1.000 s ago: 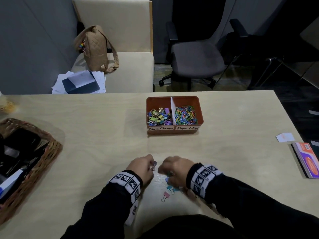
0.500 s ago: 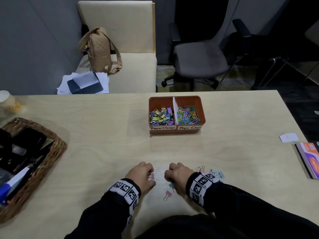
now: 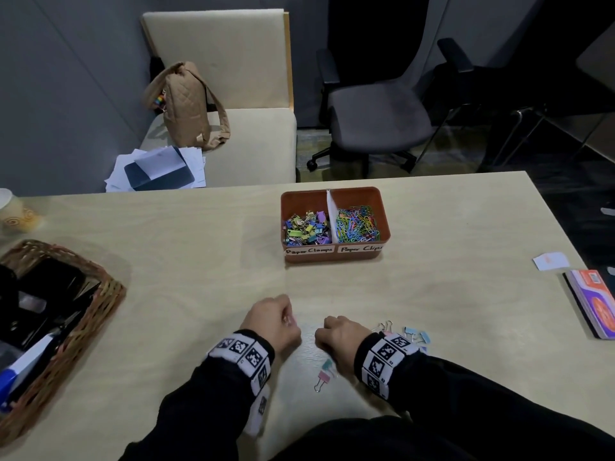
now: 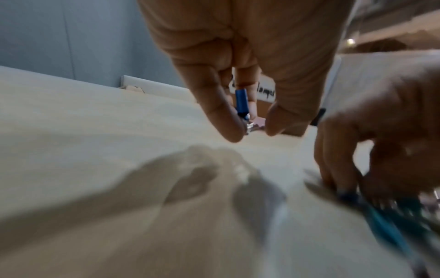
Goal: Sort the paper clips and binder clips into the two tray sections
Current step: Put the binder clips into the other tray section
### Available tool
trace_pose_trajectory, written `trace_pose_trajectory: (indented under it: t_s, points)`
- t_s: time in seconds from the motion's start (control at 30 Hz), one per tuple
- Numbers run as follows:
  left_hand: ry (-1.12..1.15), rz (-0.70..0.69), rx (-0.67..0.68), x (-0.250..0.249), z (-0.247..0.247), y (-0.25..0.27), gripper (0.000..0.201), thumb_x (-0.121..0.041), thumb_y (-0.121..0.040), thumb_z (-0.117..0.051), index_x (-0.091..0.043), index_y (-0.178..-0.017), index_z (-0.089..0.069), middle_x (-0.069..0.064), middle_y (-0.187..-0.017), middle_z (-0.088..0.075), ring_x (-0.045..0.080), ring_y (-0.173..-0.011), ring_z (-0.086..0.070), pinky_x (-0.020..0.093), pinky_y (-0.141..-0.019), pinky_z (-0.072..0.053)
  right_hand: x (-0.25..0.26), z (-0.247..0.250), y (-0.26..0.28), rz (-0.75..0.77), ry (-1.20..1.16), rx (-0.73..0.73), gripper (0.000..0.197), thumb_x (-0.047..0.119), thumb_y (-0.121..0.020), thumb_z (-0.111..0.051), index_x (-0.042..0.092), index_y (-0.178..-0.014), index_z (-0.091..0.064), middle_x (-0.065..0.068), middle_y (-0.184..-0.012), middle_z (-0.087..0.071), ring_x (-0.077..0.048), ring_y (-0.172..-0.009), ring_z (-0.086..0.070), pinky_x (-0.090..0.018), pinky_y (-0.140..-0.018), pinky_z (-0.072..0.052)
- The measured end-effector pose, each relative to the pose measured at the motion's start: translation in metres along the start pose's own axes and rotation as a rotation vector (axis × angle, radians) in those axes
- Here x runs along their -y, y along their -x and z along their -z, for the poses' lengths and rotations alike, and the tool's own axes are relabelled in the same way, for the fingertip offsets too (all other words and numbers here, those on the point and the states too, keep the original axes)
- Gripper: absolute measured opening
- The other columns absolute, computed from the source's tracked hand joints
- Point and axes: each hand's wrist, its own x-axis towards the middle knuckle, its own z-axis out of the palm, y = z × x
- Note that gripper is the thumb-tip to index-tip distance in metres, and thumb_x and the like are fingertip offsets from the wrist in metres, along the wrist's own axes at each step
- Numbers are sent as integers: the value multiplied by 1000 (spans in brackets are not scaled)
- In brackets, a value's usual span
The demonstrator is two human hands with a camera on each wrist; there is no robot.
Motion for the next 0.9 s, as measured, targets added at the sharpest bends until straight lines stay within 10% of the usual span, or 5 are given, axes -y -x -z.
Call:
trace_pose_trajectory:
  t_s: [0.37, 0.9]
  points:
    - [139, -126, -254, -57, 90, -76, 26, -25, -77, -72, -21, -101, -64, 2, -92, -65, 21, -84, -60, 32, -77, -52, 0, 11, -2, -57, -130, -58, 22, -3, -81, -57, 14, -92, -64, -3, -98, -53, -27, -87, -58, -33, -72, -51]
    - [-106, -194, 292, -13, -2, 23, 19, -27, -83, -63, -31, -102, -62, -13, -96, -53, 11, -88, -56, 26, -82, -48, 10, 172, -43, -340, -538, -586, 28, 8, -94, -55, 22, -116, -67, -4, -124, -62, -19, -104, -60, -22, -90, -46]
